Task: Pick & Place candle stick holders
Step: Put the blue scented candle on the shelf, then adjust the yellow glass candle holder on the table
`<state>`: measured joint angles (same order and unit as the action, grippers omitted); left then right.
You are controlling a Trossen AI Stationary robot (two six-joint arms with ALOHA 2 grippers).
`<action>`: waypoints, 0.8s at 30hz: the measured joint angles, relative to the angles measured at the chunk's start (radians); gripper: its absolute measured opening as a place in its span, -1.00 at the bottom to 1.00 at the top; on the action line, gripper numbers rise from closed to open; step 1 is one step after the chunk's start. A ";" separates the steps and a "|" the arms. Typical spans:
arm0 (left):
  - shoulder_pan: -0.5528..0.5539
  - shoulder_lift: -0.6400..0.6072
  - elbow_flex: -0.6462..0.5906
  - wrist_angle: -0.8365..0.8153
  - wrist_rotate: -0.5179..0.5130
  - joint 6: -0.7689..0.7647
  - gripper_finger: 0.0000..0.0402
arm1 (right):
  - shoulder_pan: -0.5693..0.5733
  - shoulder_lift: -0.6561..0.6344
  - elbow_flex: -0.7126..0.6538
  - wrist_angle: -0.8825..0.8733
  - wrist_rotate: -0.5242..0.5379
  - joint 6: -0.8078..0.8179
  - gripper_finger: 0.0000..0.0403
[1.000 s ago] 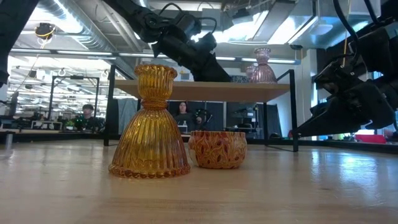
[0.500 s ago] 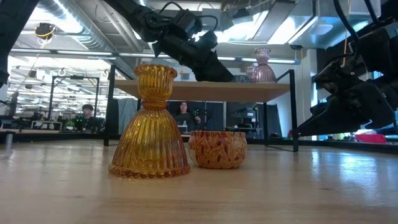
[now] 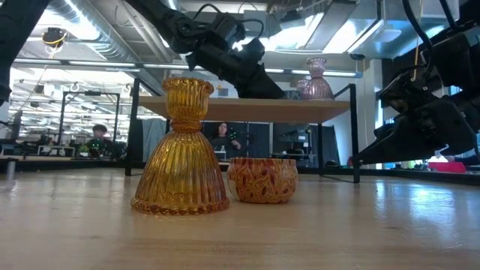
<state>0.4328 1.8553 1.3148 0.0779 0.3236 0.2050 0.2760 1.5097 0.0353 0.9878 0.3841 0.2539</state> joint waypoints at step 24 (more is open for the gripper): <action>-0.220 -0.351 -0.001 -0.547 -0.095 0.060 0.12 | 0.088 0.000 0.233 -0.219 -0.013 0.030 -0.09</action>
<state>0.2129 1.5040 1.3140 -0.4690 0.2285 0.2648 0.3638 1.5097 0.2681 0.7684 0.3706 0.2840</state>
